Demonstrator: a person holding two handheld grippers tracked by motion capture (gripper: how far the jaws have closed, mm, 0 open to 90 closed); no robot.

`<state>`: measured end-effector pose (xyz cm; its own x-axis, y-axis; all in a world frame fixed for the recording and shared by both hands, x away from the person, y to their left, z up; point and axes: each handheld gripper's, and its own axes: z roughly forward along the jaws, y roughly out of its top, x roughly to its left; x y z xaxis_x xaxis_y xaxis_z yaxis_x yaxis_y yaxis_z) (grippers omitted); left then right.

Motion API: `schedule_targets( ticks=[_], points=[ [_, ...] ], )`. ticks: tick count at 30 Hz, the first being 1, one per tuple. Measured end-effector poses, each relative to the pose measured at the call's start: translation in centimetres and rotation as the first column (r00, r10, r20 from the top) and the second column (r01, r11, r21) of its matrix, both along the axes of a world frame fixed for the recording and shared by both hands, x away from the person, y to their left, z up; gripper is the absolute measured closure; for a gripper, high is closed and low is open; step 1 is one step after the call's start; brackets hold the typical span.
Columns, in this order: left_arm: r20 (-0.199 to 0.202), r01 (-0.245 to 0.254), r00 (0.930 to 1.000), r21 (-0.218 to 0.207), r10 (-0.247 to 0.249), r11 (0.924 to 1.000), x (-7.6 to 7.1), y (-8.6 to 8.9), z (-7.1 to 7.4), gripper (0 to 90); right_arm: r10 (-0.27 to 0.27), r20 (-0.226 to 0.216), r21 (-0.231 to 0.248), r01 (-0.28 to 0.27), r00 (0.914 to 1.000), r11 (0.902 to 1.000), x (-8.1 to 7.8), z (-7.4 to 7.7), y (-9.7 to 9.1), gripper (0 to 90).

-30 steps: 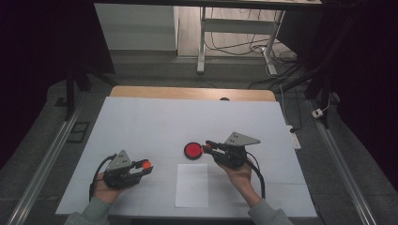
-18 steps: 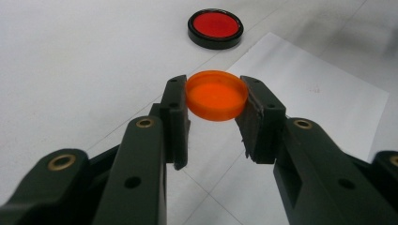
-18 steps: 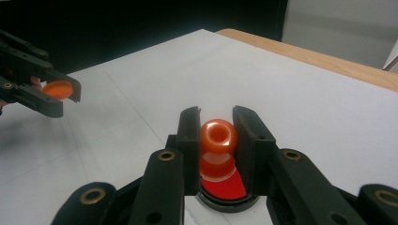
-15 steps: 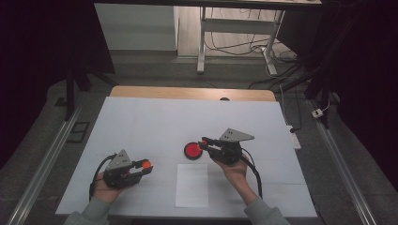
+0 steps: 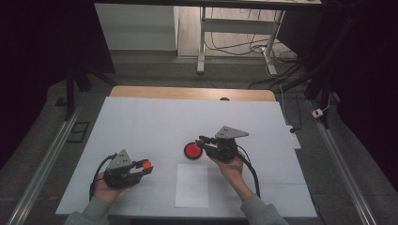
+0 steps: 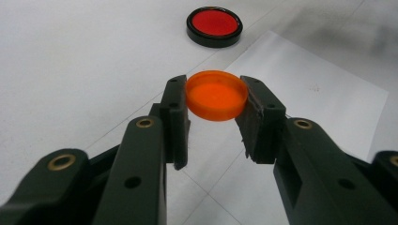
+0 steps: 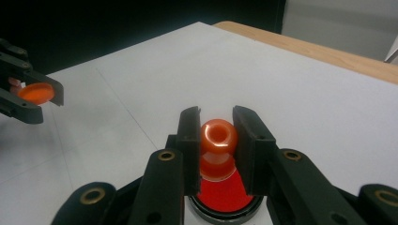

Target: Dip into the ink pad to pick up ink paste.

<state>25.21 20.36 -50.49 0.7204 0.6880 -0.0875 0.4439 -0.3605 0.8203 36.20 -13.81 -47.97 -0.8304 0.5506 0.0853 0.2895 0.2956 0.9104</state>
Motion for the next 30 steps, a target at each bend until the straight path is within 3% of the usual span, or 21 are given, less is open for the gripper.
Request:
schedule_targets(
  ticks=[26, 30],
  points=[
    [-0.003, 0.005, 1.0000, 0.004, -0.005, 1.0000, 0.0, -0.1, 0.0, 64.6, -0.003, -0.046, -0.109, -0.002, 0.9989, 0.9940, 1.7, -2.5, 2.1, 72.4],
    [-0.003, 0.006, 1.0000, 0.004, -0.006, 1.0000, 0.0, -0.1, 0.0, 64.6, -0.004, -0.052, -0.106, -0.002, 0.9987, 0.9944, 1.9, -2.6, 2.2, 72.4]
  ],
)
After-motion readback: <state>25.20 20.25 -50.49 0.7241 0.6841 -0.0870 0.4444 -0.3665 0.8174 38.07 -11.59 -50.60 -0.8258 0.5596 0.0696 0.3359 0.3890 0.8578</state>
